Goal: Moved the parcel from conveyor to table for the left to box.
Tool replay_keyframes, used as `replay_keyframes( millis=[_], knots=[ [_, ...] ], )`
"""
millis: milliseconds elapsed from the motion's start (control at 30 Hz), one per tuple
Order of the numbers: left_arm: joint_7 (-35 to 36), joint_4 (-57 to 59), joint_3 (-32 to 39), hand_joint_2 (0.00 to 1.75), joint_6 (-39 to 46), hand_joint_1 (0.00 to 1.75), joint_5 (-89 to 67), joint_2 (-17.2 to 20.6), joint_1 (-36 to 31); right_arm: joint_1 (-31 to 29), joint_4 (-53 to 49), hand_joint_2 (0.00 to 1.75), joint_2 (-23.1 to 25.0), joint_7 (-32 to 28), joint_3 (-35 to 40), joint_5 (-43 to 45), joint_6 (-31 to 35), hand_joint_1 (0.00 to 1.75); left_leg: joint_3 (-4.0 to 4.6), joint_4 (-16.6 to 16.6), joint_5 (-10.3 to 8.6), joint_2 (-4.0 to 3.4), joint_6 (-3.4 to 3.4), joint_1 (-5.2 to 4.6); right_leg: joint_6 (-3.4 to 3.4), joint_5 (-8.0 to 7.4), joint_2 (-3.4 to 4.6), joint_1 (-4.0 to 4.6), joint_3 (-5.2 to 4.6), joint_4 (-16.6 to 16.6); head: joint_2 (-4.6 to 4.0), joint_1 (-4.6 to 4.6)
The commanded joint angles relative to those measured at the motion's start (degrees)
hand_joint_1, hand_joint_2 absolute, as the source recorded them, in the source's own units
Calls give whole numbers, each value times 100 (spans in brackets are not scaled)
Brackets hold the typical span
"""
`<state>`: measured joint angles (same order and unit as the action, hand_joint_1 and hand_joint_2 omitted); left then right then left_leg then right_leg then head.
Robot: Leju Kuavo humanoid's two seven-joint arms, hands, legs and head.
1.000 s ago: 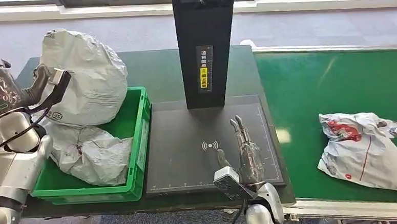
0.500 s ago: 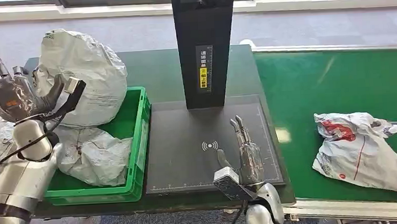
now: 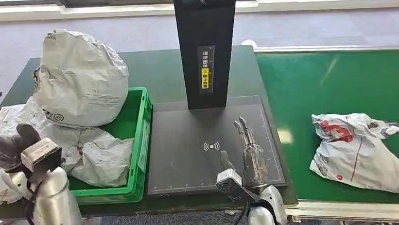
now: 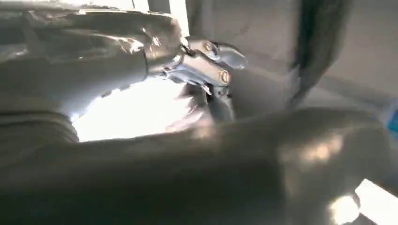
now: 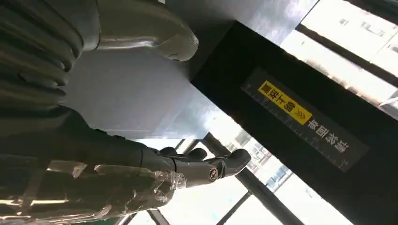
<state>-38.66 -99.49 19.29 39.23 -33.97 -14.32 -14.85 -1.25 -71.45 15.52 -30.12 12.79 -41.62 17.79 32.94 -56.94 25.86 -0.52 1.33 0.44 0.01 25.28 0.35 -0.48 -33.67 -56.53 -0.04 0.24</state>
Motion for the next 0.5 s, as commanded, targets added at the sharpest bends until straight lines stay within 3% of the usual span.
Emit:
replay_keyframes(
  millis=[33,233,467,500],
  knots=[
    [523,780,-2125,0,-1191,0,1703,267,958,320,-388,175,-95,48,-424,-42,-66,0,-22,19,-3,45,-9,-3,4,11,-44,-2,37,20,0,-4],
    [575,1525,-2324,0,-2659,0,2084,268,872,295,-378,175,-64,37,-448,-50,-71,0,-9,12,-3,23,-5,-7,3,3,-23,-5,18,9,0,-2],
    [538,1592,-2335,0,-2745,0,2066,242,900,292,-387,175,-71,37,-451,-50,-70,0,-15,13,1,22,-7,-5,3,2,-21,-1,27,14,2,-2],
    [542,1564,-2367,175,-2979,0,2072,242,953,294,-405,175,-76,35,-464,-51,-68,0,-18,14,1,25,-7,-3,2,3,-24,1,31,17,0,0]
  ],
)
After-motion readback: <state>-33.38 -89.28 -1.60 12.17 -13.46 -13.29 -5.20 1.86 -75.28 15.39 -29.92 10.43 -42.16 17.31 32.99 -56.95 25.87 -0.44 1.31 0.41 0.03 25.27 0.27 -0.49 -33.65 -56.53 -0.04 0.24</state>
